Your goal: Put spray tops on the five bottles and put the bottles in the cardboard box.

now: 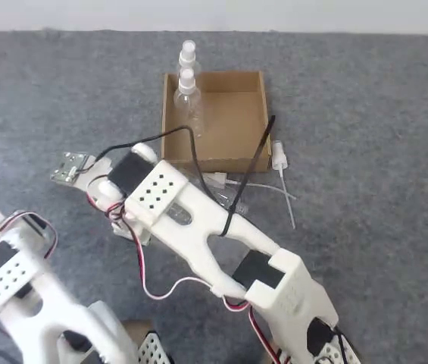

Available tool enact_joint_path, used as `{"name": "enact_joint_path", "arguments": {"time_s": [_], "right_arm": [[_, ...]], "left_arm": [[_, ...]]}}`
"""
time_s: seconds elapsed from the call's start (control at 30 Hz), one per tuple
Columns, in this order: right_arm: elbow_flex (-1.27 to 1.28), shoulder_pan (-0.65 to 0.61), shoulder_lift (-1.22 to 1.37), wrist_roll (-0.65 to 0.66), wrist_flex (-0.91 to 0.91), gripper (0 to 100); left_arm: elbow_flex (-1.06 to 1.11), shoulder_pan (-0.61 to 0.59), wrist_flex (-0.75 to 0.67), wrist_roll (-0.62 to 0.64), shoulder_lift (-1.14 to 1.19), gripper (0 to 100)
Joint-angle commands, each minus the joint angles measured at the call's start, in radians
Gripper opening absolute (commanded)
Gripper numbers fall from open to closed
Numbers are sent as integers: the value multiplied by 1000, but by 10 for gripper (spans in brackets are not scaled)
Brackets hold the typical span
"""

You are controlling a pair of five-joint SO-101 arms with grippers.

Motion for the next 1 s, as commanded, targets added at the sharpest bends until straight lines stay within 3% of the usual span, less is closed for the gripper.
{"name": "enact_joint_path", "arguments": {"time_s": [0.0, 0.4, 0.73, 0.97], "right_arm": [[-18, 53, -94, 14, 45, 72], [477, 88, -584, 75, 41, 74], [778, 217, -831, 140, 38, 77], [1043, 272, -866, 155, -199, 77]], "left_arm": [[-7, -2, -28, 9, -2, 203], [-7, -2, -28, 6, -2, 203], [-7, -2, -28, 6, 0, 203], [-7, -2, -28, 5, 2, 203]]}}
